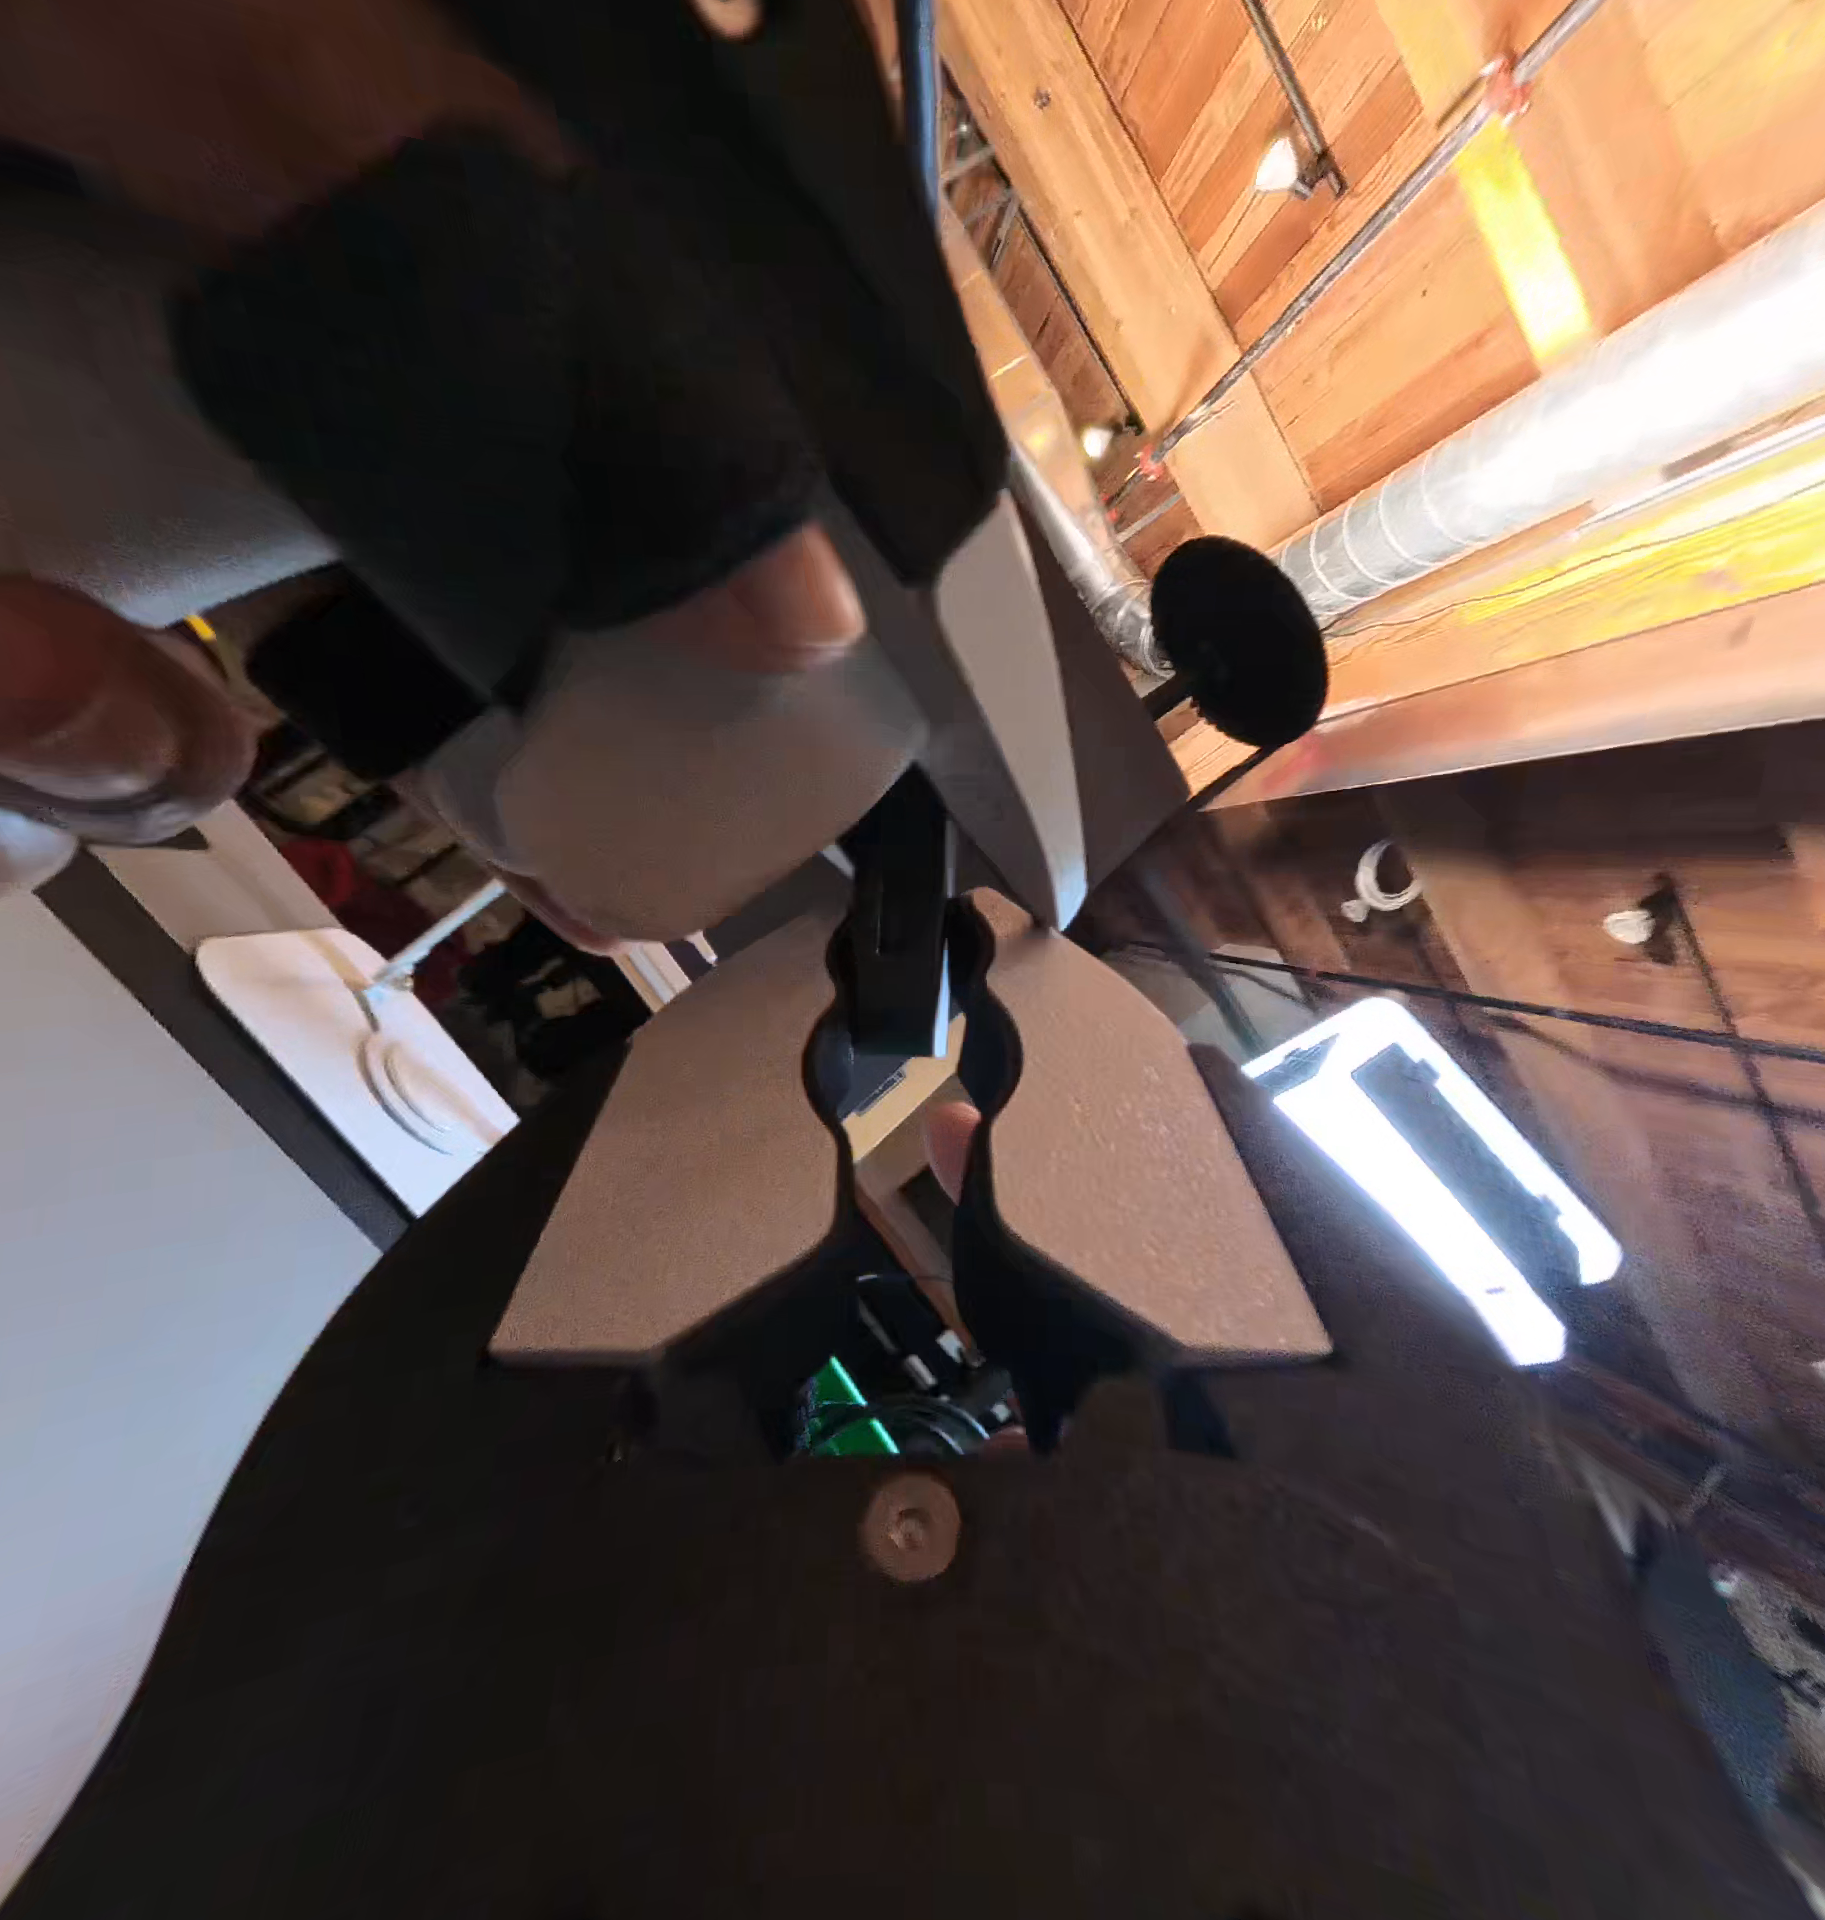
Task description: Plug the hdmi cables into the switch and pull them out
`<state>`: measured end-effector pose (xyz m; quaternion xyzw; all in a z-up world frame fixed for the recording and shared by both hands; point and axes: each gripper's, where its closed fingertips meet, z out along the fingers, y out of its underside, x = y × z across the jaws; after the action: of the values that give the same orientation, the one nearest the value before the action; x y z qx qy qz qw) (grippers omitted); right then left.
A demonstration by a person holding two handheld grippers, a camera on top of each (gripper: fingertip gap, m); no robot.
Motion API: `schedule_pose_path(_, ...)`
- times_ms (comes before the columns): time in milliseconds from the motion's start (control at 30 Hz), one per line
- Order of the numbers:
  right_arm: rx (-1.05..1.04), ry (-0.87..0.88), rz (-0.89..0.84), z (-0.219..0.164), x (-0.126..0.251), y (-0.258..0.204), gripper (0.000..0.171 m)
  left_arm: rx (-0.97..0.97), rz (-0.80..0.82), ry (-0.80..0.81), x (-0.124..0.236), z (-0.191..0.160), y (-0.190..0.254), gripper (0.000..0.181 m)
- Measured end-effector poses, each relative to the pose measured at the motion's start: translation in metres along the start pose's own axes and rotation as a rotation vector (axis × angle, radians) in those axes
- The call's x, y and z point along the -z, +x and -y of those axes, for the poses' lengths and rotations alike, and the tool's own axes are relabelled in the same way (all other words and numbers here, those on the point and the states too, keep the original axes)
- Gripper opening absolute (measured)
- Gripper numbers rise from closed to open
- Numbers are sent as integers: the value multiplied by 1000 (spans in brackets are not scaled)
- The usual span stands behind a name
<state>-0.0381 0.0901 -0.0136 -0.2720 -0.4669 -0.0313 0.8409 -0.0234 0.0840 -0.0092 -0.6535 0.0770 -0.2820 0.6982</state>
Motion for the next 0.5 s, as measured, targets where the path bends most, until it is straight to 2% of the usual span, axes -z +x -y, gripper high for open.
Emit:
schedule_pose_path(133, 77, 75, 67, 10, 4, -13, 23, 108, -44, 45, 8, 4, -10, 32)
schedule_pose_path(200, 59, 118, 185, 14, 6, -23, 30, 48, -66, 36, 13, 5, -15, 24)
schedule_pose_path(233, 4, 155, 300, 19, 10, -29, 28, -1, -62, 32, 17, 7, -20, 21)
schedule_pose_path(300, -188, 168, 483, 26, 18, -25, 24, -206, -27, 22, 29, 15, -28, 14)
schedule_pose_path(400, -520, 171, 693, 35, 27, 1, 33, -575, -67, -57, 48, 17, -13, 14)
schedule_pose_path(500, -625, 212, 778, 33, 34, 19, 45, -823, -169, -77, 59, 14, 21, 14)
